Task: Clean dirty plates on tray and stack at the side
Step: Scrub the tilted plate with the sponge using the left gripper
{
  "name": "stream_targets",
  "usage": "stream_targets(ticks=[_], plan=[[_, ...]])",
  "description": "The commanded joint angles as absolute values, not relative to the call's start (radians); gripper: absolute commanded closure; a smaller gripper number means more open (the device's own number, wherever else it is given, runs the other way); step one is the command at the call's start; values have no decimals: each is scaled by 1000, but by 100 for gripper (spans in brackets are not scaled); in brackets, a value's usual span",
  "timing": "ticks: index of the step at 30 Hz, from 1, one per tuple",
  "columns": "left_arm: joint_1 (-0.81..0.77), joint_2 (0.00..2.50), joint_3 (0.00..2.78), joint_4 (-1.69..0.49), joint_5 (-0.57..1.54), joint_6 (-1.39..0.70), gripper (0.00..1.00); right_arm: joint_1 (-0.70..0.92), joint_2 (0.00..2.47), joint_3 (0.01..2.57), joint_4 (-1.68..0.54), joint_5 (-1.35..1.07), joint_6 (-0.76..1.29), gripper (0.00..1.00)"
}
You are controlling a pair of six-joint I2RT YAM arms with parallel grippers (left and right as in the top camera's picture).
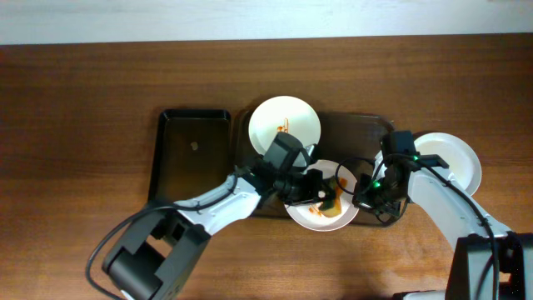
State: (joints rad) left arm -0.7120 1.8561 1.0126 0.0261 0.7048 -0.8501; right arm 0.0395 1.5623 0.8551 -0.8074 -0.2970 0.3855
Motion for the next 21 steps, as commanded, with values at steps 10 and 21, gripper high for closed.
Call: stream_targets(ticks=[10,21], plan=[[-751,1982,1022,-56,484,-858,100,49,1557,852,-816,-303,387,96],[-584,1945,1024,-215,391,-566,100,48,1557,852,-834,-303,387,96]])
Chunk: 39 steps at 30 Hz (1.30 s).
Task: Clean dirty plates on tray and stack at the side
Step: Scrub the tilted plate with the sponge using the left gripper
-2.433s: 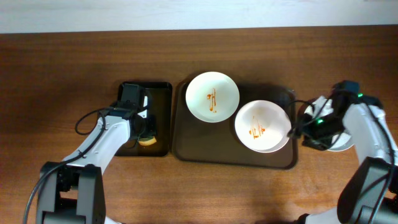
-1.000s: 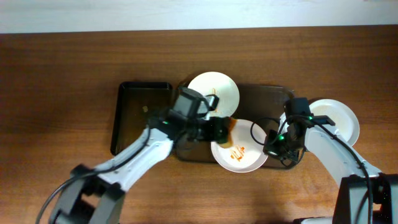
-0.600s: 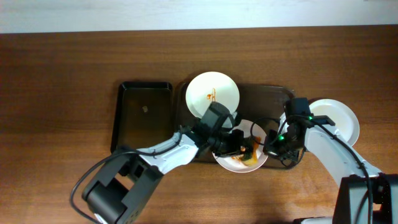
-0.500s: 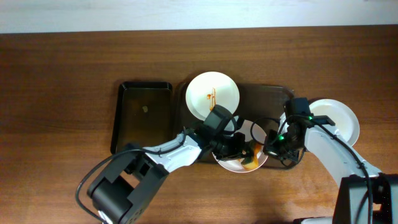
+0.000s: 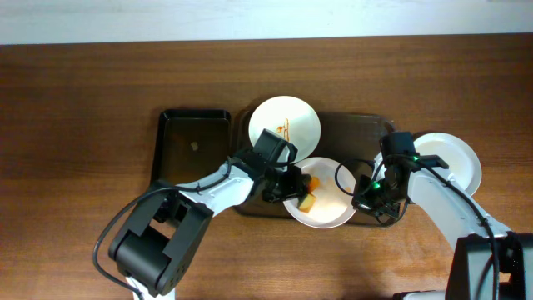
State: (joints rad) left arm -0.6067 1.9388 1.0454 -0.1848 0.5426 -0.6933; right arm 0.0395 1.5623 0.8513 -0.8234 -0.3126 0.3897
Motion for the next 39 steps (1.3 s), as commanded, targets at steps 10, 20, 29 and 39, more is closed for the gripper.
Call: stream_targets(ticks=[10,20,29,39], plan=[[-567,1554,1079,-421,224,-428,100,48,1557,852,-835,-302,382,96],[-443,1496,1078,-554,297,-226,100,49,1557,852,-794,-303,383,84],[-672,1799,1078,-261,424,-215,100,49,1557,852,-809,-303,382,85],[-681,1914,1088,-224,-20,-215,100,49,1557,852,-816,-302,382,89]])
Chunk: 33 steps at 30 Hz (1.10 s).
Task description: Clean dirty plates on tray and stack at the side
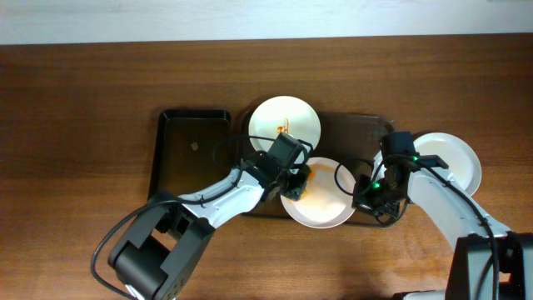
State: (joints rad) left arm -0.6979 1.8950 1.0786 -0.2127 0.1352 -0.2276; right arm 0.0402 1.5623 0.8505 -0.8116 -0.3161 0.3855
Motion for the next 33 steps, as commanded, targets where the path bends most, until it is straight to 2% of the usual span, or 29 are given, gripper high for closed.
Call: stream_targets(ticks=[1,7,16,18,21,25,27,29,31,33], plan=[[-679,1913,1092,-237,-20,-215,100,49,1557,852,-816,-303,379,89],[-678,1851,1165,-382,-19,-216,100,48,1557,852,-823,-302,375,90],[-622,1564,1180,-607,-20,-238,100,48,1557,852,-823,-302,375,89],[-550,1553,1180,-636,-20,-238,100,48,1557,852,-822,-302,375,78],[-430,1554,1179,-670,-20,-238,100,49,1557,852,-815,-302,375,69],[-295,1555,1176,-688,-24,-237,100,49,1583,850,-799,-302,375,67],[-241,1555,1167,-688,-27,-238,100,49,1613,850,-785,-302,375,68],[-194,1559,1155,-689,-27,-237,100,49,1635,850,-768,-302,376,84],[-162,1572,1147,-688,-27,-237,100,48,1636,850,-750,-302,375,94],[-142,1596,1147,-687,-26,-237,100,48,1635,852,-739,-294,375,96]])
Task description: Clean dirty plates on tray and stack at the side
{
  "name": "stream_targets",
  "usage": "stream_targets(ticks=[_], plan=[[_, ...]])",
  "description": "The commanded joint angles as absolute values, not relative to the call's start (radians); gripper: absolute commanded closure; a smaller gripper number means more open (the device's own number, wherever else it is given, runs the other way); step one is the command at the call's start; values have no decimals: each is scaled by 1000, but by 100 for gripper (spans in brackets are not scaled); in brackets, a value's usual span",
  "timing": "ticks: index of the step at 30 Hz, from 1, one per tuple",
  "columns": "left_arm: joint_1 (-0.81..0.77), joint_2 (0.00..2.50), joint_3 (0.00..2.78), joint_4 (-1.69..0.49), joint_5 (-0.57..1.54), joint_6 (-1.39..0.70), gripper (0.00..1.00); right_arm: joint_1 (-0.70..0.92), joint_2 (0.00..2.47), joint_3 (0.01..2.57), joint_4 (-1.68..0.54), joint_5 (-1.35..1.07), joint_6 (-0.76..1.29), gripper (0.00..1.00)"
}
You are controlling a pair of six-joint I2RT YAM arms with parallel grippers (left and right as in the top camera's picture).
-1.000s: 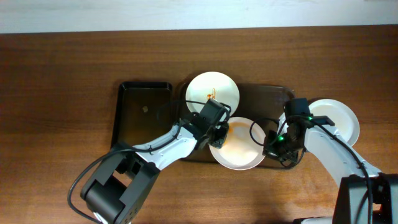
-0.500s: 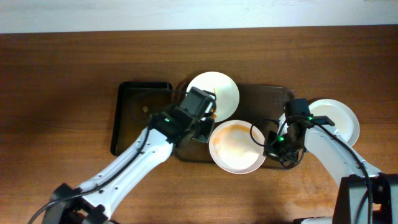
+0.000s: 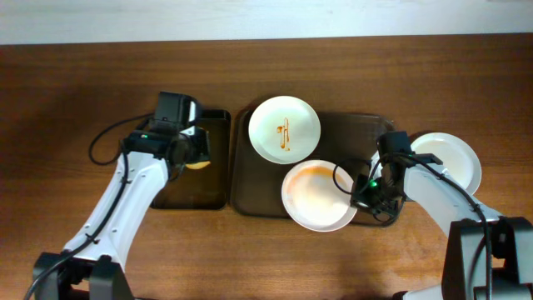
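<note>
The near plate [image 3: 315,198] lies on the brown tray [image 3: 354,133], white with a faint orange smear along its upper rim. My right gripper [image 3: 360,192] is shut on its right edge. A second plate [image 3: 285,129] with orange marks sits at the tray's back left. My left gripper [image 3: 193,157] hovers over the black tray [image 3: 208,190], shut on a yellow sponge [image 3: 198,165]. One clean plate [image 3: 454,160] rests on the table right of the brown tray.
A black cable loops across the brown tray beside the right gripper [image 3: 343,177]. Another cable trails from the left arm at the far left [image 3: 104,142]. The wooden table [image 3: 67,92] runs on around both trays.
My left gripper has left the near plate and now stands over the black tray with the sponge in it. The near plate lies uncovered, nearly white. The right gripper has not moved.
The near plate first carried an orange and green mess, with my left gripper over it and my right gripper on its edge. Then the sponge sat at its left side with less mess showing, then at its upper left rim. Now the sponge is over the black tray.
</note>
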State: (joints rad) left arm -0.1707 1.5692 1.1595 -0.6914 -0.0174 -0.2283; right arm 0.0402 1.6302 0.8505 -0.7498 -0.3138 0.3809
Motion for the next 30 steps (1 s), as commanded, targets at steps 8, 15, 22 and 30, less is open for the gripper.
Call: stream_targets(ticks=[8,15,22,30], plan=[[-140,1695,1147,-682,-23,-237,100,47,1530,1011,-1020,-38,376,96],[-140,1695,1147,-671,-23,-237,100,46,1526,1180,-1247,61,384,96],[-140,1695,1147,-672,-23,-237,100,45,1526,1183,-1400,170,456,96],[-140,1695,1147,-679,-23,-237,100,38,1526,1184,-1359,206,473,96]])
